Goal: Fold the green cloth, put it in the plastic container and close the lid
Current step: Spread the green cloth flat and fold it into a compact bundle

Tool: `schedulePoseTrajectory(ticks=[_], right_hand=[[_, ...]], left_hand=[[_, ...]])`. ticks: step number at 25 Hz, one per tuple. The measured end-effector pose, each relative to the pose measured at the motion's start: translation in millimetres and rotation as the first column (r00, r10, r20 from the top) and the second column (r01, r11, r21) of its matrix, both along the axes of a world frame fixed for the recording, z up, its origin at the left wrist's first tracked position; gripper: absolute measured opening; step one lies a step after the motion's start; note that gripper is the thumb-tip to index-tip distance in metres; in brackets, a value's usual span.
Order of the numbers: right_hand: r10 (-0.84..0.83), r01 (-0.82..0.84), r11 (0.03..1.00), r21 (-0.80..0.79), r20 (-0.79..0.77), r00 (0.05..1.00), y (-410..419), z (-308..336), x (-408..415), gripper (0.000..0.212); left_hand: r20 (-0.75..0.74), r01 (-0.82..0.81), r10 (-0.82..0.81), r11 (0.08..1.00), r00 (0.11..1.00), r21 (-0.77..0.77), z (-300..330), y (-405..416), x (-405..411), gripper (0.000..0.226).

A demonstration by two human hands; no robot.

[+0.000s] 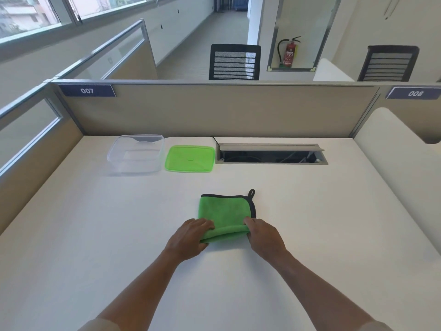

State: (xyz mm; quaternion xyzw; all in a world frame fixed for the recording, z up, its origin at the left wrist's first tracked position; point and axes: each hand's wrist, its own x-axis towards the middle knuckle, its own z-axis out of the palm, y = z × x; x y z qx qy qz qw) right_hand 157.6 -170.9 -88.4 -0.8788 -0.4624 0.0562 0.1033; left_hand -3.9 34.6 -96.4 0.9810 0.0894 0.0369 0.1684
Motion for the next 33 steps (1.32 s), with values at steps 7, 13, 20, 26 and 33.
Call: schedulePoseTrajectory(ticks=[7, 13, 20, 26, 33], right_hand=[[-0.107, 0.234, 0.922, 0.31, -0.377, 0.92, 1.1, 6.7, 30.7, 0.03], [-0.183, 0.493, 0.771, 0.402, -0.601, 0.778, 22.2, 9.5, 51.0, 0.027], [-0.295, 0.595, 0.739, 0.317, -0.641, 0.708, 48.5, 6.5, 72.0, 0.02], [-0.356, 0.606, 0.751, 0.265, -0.61, 0.708, 67.7, 1.6, 83.6, 0.015], [-0.433, 0.576, 0.794, 0.192, -0.486, 0.759, 74.2, -14.5, 86.0, 0.015]], left_hand=[[0.177, -0.193, 0.242, 0.947, 0.954, -0.256, 5.6, 11.4, 15.8, 0.025], [0.109, -0.382, 0.506, 0.759, 0.856, -0.527, 3.9, 23.2, 40.0, 0.013], [-0.031, -0.547, 0.598, 0.709, 0.801, -0.445, 4.7, 42.3, 75.1, 0.04], [-0.124, -0.614, 0.609, 0.729, 0.784, -0.302, 1.4, 54.0, 96.1, 0.041], [-0.153, -0.65, 0.634, 0.751, 0.758, -0.111, -9.9, 53.0, 105.3, 0.039]])
